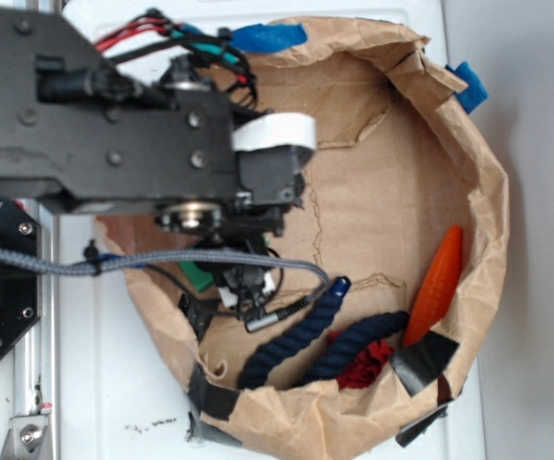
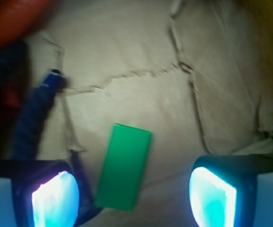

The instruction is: Grab the green block.

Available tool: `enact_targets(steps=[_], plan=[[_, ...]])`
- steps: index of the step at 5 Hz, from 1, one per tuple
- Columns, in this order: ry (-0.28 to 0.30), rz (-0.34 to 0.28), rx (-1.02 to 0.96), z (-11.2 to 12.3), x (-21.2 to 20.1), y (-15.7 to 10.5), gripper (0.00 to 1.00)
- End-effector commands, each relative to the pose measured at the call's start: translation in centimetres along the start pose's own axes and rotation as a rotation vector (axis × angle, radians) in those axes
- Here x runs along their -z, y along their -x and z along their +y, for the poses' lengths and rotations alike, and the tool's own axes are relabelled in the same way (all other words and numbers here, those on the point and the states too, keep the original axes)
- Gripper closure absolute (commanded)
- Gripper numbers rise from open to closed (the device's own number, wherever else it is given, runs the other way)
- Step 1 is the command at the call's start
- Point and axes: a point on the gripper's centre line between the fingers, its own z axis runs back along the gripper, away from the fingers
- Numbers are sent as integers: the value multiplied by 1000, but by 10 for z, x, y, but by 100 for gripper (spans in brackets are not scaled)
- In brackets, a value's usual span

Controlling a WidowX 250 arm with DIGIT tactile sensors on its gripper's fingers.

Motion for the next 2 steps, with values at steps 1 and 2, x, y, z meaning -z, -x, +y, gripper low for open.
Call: enact_targets(steps=[1, 2], plan=[[20, -35, -63, 6, 7, 8, 0], [64, -54, -145, 2, 19, 14, 0]])
